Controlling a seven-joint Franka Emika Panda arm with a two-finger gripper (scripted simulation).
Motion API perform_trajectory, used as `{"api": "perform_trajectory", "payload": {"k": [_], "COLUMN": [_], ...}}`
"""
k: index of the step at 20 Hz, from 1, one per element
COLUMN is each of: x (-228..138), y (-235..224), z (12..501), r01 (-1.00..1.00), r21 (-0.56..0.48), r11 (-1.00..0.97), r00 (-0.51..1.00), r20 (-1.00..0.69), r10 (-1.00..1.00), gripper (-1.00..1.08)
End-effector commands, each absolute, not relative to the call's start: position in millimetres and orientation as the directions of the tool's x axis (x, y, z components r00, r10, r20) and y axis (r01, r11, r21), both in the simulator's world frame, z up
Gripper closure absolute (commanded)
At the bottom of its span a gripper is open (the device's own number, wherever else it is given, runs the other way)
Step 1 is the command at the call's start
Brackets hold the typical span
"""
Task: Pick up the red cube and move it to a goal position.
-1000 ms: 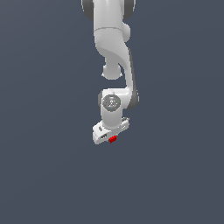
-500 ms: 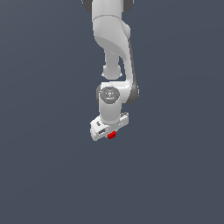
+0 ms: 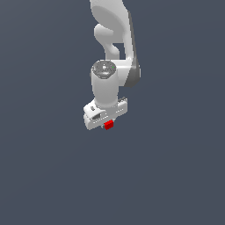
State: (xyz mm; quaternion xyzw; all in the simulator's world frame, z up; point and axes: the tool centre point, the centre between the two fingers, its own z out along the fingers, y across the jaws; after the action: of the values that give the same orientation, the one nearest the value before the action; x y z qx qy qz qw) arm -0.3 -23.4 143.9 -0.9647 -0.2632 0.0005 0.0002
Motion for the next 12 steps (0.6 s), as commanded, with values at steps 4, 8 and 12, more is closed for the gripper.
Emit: {"api": "perform_trajectory", "payload": {"k": [4, 8, 12], "x": [-9, -15, -21], "y": [-35, -43, -51], "z": [211, 260, 306], "r01": [0.508, 0.509, 0.509], "r21": [0.0, -0.001, -0.001], "r11": [-0.861, -0.861, -0.861], "r00": [0.861, 0.861, 0.861], "r20": [0.0, 0.001, 0.001], "r10": [0.508, 0.509, 0.509], "gripper": [1.08, 1.08, 1.08]}}
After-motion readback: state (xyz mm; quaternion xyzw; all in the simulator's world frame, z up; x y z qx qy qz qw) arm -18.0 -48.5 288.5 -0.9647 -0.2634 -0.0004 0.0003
